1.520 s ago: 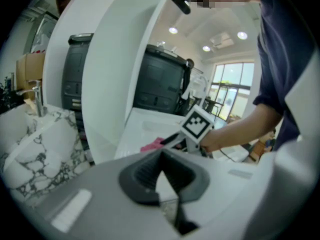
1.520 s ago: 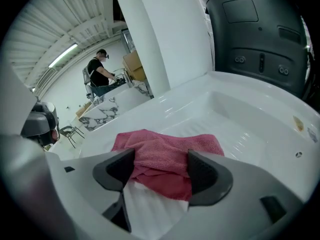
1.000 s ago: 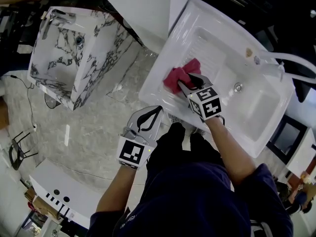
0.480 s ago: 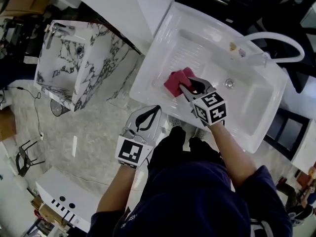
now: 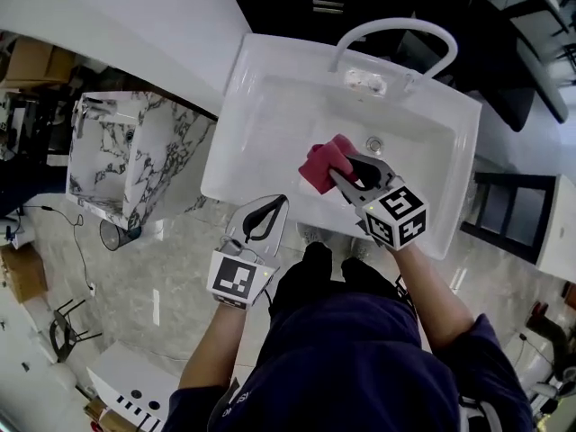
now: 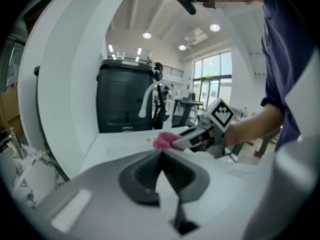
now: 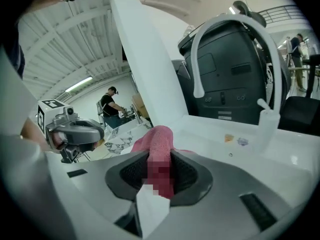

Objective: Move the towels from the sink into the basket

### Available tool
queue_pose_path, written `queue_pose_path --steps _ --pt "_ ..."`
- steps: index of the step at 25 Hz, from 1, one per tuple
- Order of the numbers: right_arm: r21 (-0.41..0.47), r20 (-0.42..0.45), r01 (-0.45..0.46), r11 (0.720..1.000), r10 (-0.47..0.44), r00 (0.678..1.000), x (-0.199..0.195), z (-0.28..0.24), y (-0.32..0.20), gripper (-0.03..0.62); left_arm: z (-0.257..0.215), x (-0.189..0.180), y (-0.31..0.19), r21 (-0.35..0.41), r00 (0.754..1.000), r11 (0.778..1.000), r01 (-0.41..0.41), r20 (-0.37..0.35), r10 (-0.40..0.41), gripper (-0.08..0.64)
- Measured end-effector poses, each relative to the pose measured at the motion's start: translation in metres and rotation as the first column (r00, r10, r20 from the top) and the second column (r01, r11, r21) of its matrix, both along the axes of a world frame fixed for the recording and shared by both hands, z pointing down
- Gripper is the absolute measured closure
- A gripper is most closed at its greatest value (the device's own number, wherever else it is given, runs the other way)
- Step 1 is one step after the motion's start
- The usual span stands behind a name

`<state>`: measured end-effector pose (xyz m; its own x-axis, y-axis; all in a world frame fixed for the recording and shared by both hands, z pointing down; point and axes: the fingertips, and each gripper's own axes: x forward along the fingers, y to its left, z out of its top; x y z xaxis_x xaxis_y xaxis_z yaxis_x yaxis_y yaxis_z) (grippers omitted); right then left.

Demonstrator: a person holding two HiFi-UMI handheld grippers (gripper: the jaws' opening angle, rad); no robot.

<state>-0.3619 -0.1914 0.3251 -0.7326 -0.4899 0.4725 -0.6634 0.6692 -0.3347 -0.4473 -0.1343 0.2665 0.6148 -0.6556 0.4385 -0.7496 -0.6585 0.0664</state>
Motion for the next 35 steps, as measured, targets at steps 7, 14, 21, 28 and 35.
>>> queue_pose_path --steps 7,14,21,28,35 --pt "0.006 0.039 -0.090 0.996 0.090 0.995 0.082 -0.020 0.031 0.480 -0.019 0.073 0.014 0.025 0.995 0.995 -0.094 0.027 0.093 0.557" --pt "0.036 0.080 -0.147 0.988 0.144 0.986 0.155 -0.040 0.063 0.480 -0.039 0.138 0.038 0.059 0.987 0.986 -0.153 0.054 0.150 0.557" --pt "0.043 0.110 -0.178 0.983 0.173 0.979 0.213 -0.045 0.095 0.480 -0.047 0.180 0.070 0.061 0.982 0.983 -0.171 0.096 0.165 0.557" --pt "0.038 0.124 -0.247 0.968 0.240 0.963 0.251 -0.048 0.119 0.480 -0.051 0.221 0.091 0.077 0.966 0.964 -0.253 0.069 0.248 0.557" --pt "0.056 0.112 -0.346 0.936 0.339 0.934 0.267 -0.056 0.143 0.482 -0.054 0.236 0.098 0.093 0.933 0.929 -0.359 0.059 0.355 0.557"
